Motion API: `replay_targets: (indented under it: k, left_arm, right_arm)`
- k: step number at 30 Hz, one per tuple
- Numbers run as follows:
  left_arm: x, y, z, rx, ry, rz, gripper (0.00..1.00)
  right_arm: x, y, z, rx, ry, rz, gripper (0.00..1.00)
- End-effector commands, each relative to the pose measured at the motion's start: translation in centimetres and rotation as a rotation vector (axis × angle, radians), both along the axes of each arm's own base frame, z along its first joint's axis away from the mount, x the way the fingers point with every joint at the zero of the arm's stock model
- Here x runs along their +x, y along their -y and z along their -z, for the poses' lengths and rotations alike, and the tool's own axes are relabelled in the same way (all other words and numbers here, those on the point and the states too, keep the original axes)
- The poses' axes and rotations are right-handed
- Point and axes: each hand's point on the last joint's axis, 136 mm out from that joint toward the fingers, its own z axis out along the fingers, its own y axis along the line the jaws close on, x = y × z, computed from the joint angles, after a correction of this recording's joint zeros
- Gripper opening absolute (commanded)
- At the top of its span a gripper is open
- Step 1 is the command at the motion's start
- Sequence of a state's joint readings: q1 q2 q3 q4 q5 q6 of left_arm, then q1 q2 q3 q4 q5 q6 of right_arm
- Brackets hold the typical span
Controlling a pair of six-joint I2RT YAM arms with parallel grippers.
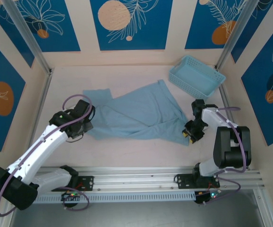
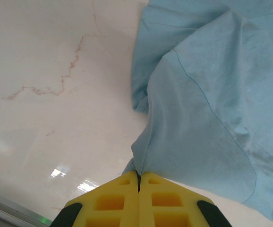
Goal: Fold and stack the t-shirts
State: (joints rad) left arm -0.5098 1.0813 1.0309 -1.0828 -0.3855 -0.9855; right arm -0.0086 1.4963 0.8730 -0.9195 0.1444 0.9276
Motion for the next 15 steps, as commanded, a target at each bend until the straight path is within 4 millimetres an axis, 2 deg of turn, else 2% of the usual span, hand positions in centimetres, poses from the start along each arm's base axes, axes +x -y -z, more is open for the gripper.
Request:
replay_targets:
  k: [1, 4, 9, 10, 13, 15]
  left_arm:
    - [-0.1, -1.0, -0.7, 0.059, 0.013, 0.004, 0.00]
    - [-0.1, -1.0, -0.8, 0.061, 0.014, 0.006, 0.00]
    - [0.2, -1.1, -1.0, 0.067, 0.020, 0.001, 0.00]
    - [0.2, -1.2, -1.0, 0.069, 0.021, 0.000, 0.00]
    - [0.3, -1.7, -1.6, 0.093, 0.033, -0.012, 0.00]
    - [0.4, -2.3, -2.5, 0.119, 0.055, -0.018, 0.00]
  right_arm:
    - [2.7, 0.8, -0.4, -0.052, 0.072, -0.119, 0.35]
    - [3.9, -0.1, 0.8, -0.030, 0.042, -0.199, 0.35]
    - [3.4, -0.4, 2.7, -0.022, -0.054, -0.209, 0.31]
    - [3.4, -0.4, 2.8, -0.022, -0.056, -0.208, 0.28]
    - [3.9, -0.6, 2.0, -0.033, -0.031, -0.218, 0.01]
    - [4.2, -0.6, -0.1, -0.071, 0.012, -0.236, 0.00]
